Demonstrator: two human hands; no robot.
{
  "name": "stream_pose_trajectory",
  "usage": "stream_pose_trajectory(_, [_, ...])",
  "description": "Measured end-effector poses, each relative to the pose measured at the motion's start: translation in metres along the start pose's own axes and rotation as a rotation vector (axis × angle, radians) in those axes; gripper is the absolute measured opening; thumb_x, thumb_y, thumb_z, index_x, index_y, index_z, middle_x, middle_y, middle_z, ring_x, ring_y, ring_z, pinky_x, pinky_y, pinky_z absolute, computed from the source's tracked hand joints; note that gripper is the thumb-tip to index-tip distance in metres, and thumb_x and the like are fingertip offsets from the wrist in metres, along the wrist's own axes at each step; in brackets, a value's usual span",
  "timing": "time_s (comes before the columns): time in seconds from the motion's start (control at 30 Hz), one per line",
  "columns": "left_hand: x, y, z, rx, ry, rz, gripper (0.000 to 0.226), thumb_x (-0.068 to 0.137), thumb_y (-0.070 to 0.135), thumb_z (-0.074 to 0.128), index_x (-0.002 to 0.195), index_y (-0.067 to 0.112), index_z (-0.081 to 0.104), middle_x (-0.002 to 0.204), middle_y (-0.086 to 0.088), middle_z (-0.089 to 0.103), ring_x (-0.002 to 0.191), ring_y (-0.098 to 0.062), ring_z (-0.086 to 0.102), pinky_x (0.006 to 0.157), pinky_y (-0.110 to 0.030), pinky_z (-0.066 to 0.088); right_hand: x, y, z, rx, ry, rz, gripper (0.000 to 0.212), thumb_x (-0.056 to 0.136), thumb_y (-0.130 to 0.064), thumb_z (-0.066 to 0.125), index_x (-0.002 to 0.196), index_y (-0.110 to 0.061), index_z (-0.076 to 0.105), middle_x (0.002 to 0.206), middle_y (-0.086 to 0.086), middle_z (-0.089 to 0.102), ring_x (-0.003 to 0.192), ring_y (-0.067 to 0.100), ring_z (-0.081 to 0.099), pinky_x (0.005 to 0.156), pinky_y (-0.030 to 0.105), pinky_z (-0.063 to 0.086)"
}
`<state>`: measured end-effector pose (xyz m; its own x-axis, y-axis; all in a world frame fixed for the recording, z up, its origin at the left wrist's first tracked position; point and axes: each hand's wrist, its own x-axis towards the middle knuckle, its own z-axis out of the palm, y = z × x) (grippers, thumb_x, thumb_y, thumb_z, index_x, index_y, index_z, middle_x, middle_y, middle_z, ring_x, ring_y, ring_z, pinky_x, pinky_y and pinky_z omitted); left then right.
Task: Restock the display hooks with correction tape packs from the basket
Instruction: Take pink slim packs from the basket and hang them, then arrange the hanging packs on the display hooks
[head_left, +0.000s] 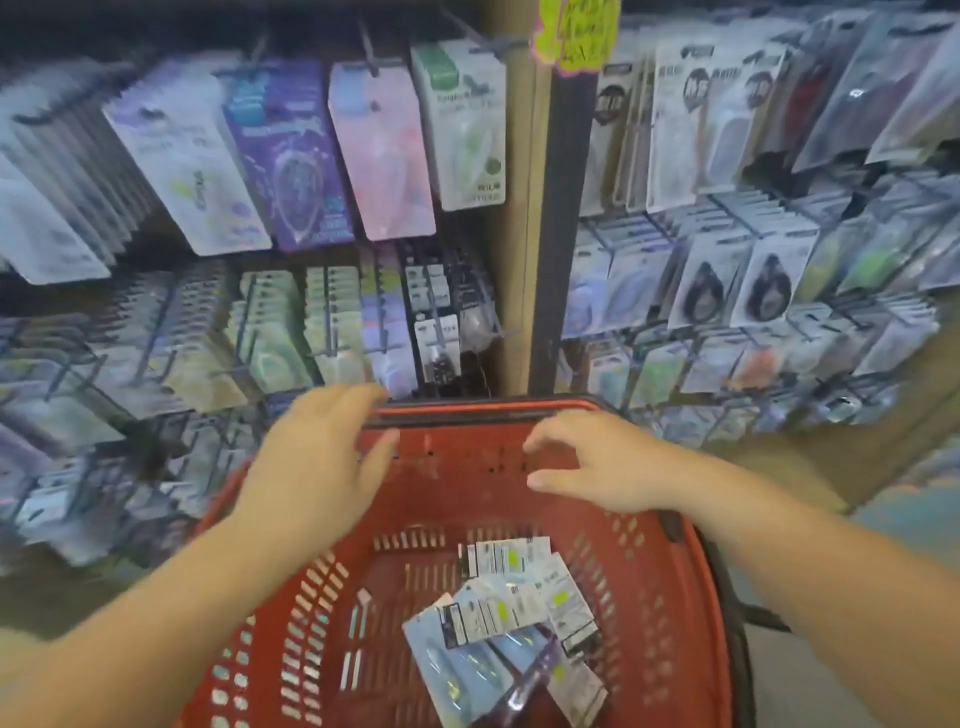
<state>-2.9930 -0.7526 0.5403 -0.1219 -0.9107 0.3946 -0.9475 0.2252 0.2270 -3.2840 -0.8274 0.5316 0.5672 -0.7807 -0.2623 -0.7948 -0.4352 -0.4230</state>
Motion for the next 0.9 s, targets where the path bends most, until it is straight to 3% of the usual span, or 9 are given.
stream_pose_trajectory(0.07, [-0.02, 0.006, 0.047, -0.01, -0.191, 0.01, 0.045, 0.085, 0.038, 0.068, 0.12, 0.01, 0.069, 0.111, -0.013, 0.073, 0.104, -0.039, 0.07, 0.092, -0.047, 0.06, -0.005, 0.015, 0.029, -0.037, -0.117, 0.031, 0.049, 0.094, -0.061, 0.061, 0.134, -0.034, 0.057, 0.134, -0.004, 0.056, 0.124, 0.02, 0.056, 0.107, 0.042, 0.045])
stream_pose_trajectory(0.2, [-0.045, 0.008, 0.128, 0.032, -0.621, -0.058, 0.067, 0.091, 0.049, 0.071, 0.147, 0.019, 0.052, 0.136, -0.005, 0.06, 0.129, -0.03, 0.058, 0.108, -0.044, 0.049, -0.012, 0.034, 0.065, -0.107, -0.253, 0.057, 0.052, 0.095, -0.054, 0.063, 0.139, -0.028, 0.054, 0.135, 0.0, 0.056, 0.124, 0.023, 0.055, 0.102, 0.039, 0.046])
stream_pose_trajectory(0.37, [-0.063, 0.002, 0.196, 0.024, -0.94, -0.067, 0.063, 0.09, 0.048, 0.072, 0.142, 0.02, 0.05, 0.134, -0.005, 0.058, 0.126, -0.028, 0.057, 0.101, -0.037, 0.049, -0.011, 0.046, 0.09, -0.103, -0.357, 0.077, 0.059, 0.093, -0.048, 0.069, 0.145, -0.032, 0.048, 0.138, -0.003, 0.056, 0.124, 0.022, 0.056, 0.099, 0.041, 0.05])
stream_pose_trajectory(0.47, [-0.067, -0.004, 0.229, 0.063, -1.082, -0.012, 0.082, 0.091, 0.047, 0.074, 0.157, 0.017, 0.036, 0.152, -0.013, 0.049, 0.138, -0.031, 0.05, 0.109, -0.036, 0.044, -0.008, 0.05, 0.098, -0.102, -0.409, 0.089, 0.059, 0.094, -0.043, 0.07, 0.147, -0.033, 0.046, 0.133, -0.005, 0.058, 0.113, 0.018, 0.058, 0.088, 0.037, 0.051])
stream_pose_trajectory(0.73, [-0.071, -0.016, 0.302, 0.066, -1.197, 0.148, 0.088, 0.086, 0.055, 0.078, 0.155, 0.016, 0.04, 0.147, -0.01, 0.052, 0.133, -0.03, 0.054, 0.107, -0.038, 0.048, -0.006, 0.065, 0.111, -0.104, -0.422, 0.187, 0.064, 0.087, -0.042, 0.075, 0.143, -0.042, 0.046, 0.139, -0.011, 0.059, 0.124, 0.018, 0.058, 0.098, 0.039, 0.051])
stream_pose_trajectory(0.9, [-0.083, -0.016, 0.327, 0.045, -1.19, 0.141, 0.072, 0.099, 0.035, 0.066, 0.159, 0.015, 0.031, 0.149, -0.012, 0.048, 0.131, -0.032, 0.056, 0.104, -0.044, 0.052, -0.011, 0.061, 0.11, -0.167, -0.253, 0.189, 0.057, 0.087, -0.038, 0.075, 0.139, -0.039, 0.053, 0.126, -0.009, 0.064, 0.117, 0.017, 0.06, 0.095, 0.038, 0.052])
